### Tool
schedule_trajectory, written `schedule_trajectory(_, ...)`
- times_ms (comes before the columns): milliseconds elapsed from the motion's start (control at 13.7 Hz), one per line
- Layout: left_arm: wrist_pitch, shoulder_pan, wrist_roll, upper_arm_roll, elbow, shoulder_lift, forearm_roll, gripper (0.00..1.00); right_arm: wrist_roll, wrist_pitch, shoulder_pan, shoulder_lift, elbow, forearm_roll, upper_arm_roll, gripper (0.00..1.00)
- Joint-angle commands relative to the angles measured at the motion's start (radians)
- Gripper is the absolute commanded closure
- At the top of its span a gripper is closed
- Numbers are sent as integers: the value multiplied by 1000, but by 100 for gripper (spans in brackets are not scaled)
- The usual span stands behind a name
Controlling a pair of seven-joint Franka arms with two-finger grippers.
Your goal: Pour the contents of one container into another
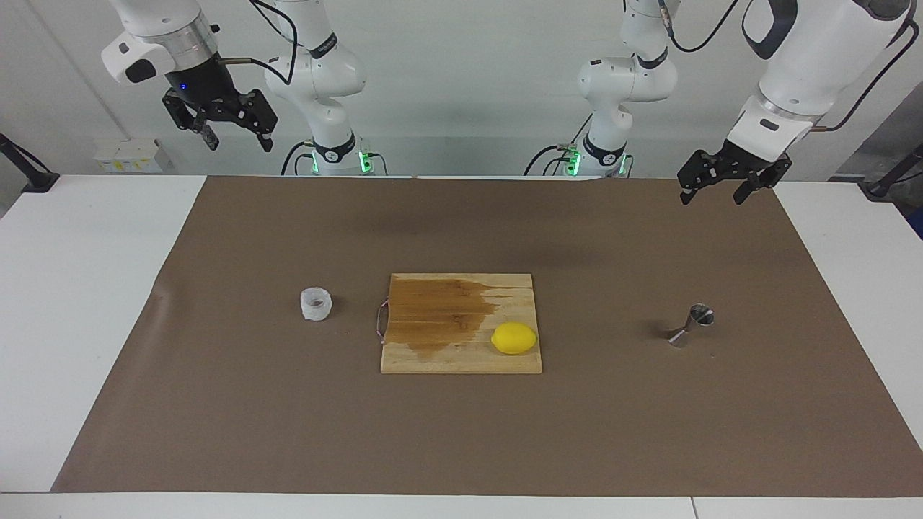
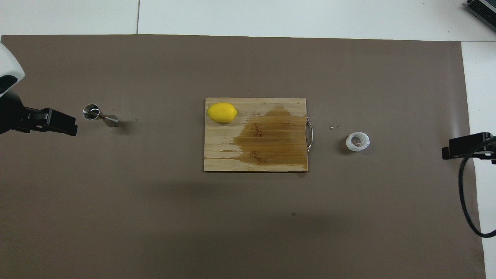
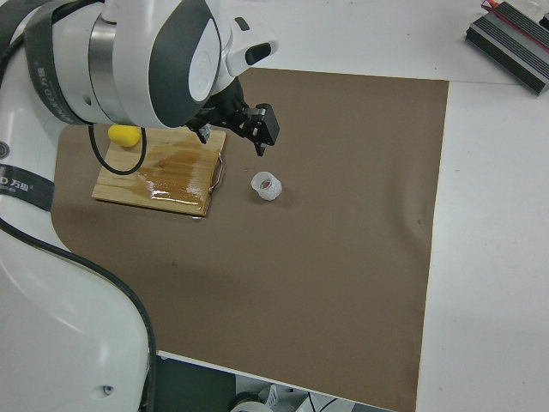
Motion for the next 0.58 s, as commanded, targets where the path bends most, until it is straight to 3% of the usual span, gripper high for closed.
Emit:
schedule_trajectory(0,-17,50,-106,-2,142,136,-51,0,7,-3,-5,-15,-13,-5,4,0)
schedule_trajectory(291,-7,99,-282,7,285,311,-138,0,7,-1,-5,-15,-13,-5,4,0)
schedule_trajectory(510,29,142,-390,7,330,372,-197,0,7,-3,-5,-15,-13,-5,4,0)
